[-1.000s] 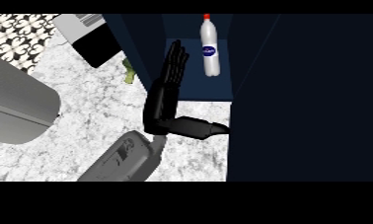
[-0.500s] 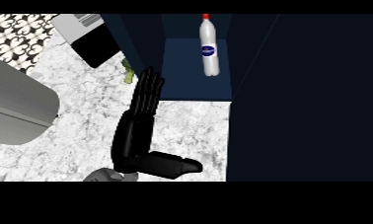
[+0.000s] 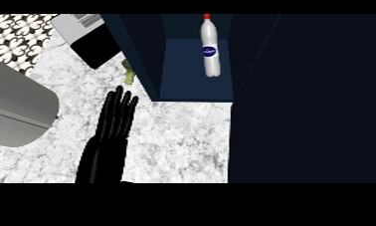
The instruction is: Pick up the bottled water, place it into the cabinet and close the cabinet
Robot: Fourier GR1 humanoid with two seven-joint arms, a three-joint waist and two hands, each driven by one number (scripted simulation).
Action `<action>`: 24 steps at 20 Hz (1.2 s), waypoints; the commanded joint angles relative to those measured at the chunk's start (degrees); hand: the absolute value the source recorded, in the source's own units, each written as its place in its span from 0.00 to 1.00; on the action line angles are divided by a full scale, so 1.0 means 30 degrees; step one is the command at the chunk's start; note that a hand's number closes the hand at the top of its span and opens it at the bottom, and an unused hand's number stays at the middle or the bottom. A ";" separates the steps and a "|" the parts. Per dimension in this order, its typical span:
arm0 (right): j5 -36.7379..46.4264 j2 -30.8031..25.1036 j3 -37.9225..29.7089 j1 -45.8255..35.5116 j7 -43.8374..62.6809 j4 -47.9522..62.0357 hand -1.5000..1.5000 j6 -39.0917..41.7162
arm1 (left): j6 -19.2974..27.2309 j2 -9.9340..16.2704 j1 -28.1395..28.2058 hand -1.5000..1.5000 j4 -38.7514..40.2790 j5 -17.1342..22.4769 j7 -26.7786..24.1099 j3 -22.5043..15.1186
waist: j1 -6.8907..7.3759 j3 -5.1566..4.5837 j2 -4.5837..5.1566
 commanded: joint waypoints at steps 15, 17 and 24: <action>0.8697 0.3144 0.9850 -0.6251 0.6718 -0.2494 1.00 -0.3526 | -0.2306 0.2999 0.4738 0.00 -0.2721 0.1572 -0.1542 0.2520 | 0.0482 -0.0112 -0.0014; 0.8859 0.3506 1.0393 -0.6975 0.7609 -0.2677 1.00 -0.3859 | -0.2915 0.3166 0.5034 0.00 -0.2462 0.2042 -0.1952 0.3165 | 0.0373 -0.0137 -0.0054; 0.9143 0.4337 1.1174 -1.0576 0.9370 -0.1254 1.00 -0.5489 | -0.3919 0.4027 0.5707 0.00 -0.3214 0.3065 -0.1717 0.4208 | 0.0366 -0.0131 -0.0104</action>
